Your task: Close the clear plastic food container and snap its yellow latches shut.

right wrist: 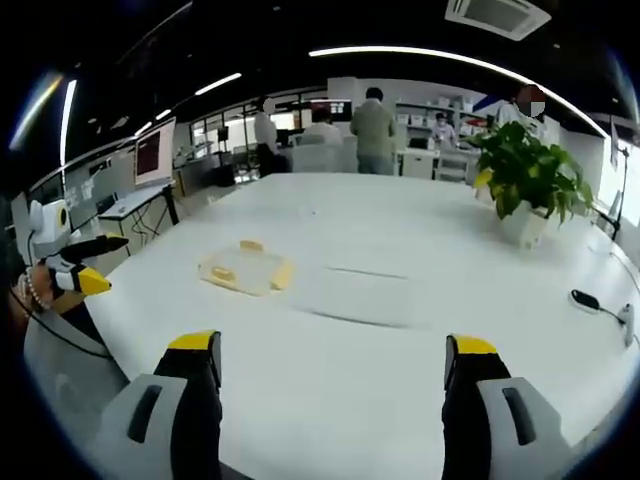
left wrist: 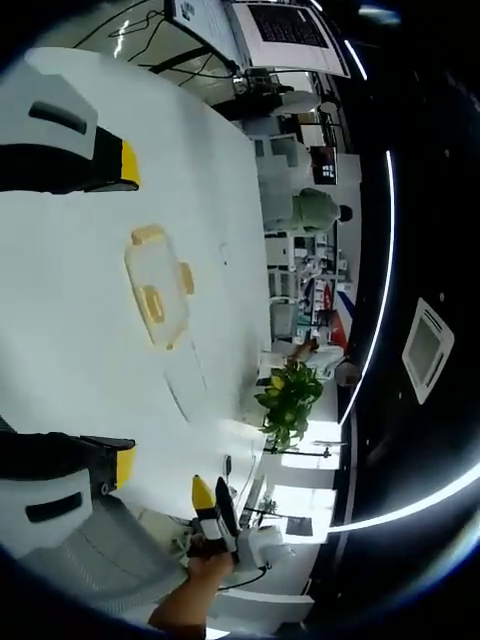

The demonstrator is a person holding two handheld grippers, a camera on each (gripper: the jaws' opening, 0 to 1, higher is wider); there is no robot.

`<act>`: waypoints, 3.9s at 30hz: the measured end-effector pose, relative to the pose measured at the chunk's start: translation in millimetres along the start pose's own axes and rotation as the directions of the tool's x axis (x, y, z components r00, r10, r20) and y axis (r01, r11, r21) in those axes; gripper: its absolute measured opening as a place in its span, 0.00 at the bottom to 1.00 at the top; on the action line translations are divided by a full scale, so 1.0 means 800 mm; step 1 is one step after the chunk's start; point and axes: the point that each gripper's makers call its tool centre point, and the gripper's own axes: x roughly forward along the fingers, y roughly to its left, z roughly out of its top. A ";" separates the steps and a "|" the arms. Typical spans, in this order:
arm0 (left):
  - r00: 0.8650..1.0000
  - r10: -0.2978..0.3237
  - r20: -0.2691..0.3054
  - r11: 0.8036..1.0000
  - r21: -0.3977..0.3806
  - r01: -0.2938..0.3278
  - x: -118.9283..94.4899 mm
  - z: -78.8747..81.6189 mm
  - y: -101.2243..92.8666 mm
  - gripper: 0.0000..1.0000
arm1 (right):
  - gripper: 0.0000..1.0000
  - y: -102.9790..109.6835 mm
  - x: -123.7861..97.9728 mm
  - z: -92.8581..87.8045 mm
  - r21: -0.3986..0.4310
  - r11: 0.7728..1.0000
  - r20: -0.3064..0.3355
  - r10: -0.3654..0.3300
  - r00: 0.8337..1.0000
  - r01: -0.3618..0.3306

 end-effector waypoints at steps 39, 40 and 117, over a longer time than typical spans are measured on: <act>0.998 -0.059 -0.003 0.998 0.014 0.059 0.001 0.001 -0.017 0.99 | 0.90 -0.031 -0.004 -0.010 -0.030 0.990 -0.046 -0.141 0.989 0.140; 0.998 -0.065 0.001 0.998 0.016 0.065 0.001 0.002 -0.018 0.99 | 0.90 -0.032 -0.005 -0.011 -0.028 0.989 -0.048 -0.147 0.988 0.146; 0.998 -0.050 -0.039 0.992 0.115 0.054 0.091 0.050 0.079 0.99 | 0.85 0.015 0.114 0.082 -0.448 0.891 -0.036 0.073 0.997 -0.081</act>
